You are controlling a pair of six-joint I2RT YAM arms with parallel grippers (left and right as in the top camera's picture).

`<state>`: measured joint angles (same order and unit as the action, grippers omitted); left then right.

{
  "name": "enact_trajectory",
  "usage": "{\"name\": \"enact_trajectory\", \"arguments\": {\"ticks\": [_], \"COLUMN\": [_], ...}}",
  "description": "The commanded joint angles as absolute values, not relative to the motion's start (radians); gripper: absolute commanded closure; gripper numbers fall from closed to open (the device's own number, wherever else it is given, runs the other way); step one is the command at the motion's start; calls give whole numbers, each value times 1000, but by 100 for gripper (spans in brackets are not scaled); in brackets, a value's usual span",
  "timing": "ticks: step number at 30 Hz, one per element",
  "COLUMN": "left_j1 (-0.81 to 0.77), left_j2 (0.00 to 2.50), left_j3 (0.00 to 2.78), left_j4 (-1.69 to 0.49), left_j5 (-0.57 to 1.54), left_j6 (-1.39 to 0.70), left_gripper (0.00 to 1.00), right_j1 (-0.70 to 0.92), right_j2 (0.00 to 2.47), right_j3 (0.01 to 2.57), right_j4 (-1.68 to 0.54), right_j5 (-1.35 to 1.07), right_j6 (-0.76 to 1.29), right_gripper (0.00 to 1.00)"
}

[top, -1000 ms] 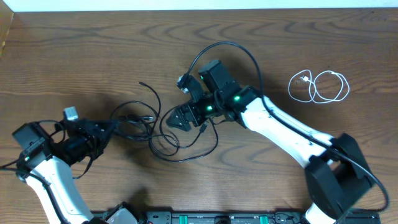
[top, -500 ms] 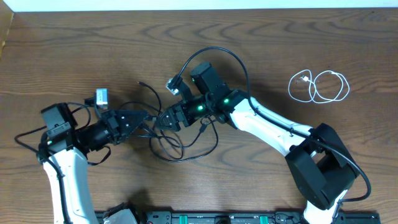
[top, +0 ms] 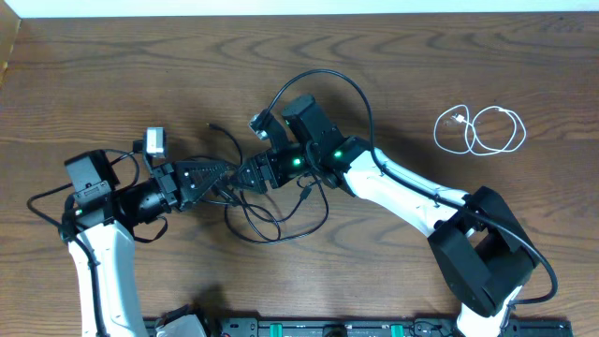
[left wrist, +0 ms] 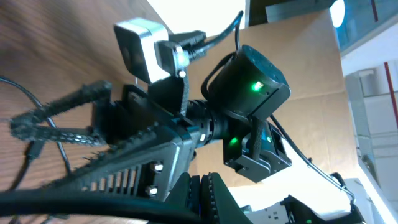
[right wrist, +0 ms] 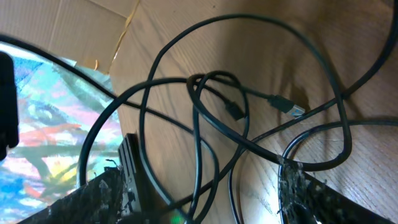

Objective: Untangle cables

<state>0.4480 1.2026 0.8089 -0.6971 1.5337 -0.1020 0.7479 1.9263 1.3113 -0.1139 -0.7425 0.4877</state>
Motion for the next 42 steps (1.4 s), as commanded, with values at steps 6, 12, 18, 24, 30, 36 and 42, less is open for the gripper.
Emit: {"name": "enact_trajectory", "arguments": {"ticks": [6, 12, 18, 24, 30, 36, 42], "left_j1": [379, 374, 373, 374, 373, 374, 374], "left_j2": [1197, 1197, 1197, 1197, 1197, 1197, 1197], "left_j3": [811, 811, 811, 811, 811, 811, 811], "left_j4": [-690, -690, -690, -690, -690, -690, -690], "left_j5": [1573, 1573, 1573, 1573, 1573, 1573, 1523], "left_j6": [-114, -117, -117, -117, -117, -117, -117], "left_gripper": [93, 93, 93, 93, 93, 93, 93], "right_j1": [760, 781, 823, 865, 886, 912, 890], "right_j2": [1942, 1967, 1997, 2016, 2016, 2016, 2008], "right_j3": [1310, 1310, 1310, 1310, 1310, 1310, 1311], "right_j4": [-102, -101, -120, -120, -113, -116, -112], "right_j5": [-540, -600, -639, -638, -627, -608, -504], "right_j6": [464, 455, 455, 455, 455, 455, 430], "right_gripper": [19, 20, 30, 32, 40, 43, 99]}}
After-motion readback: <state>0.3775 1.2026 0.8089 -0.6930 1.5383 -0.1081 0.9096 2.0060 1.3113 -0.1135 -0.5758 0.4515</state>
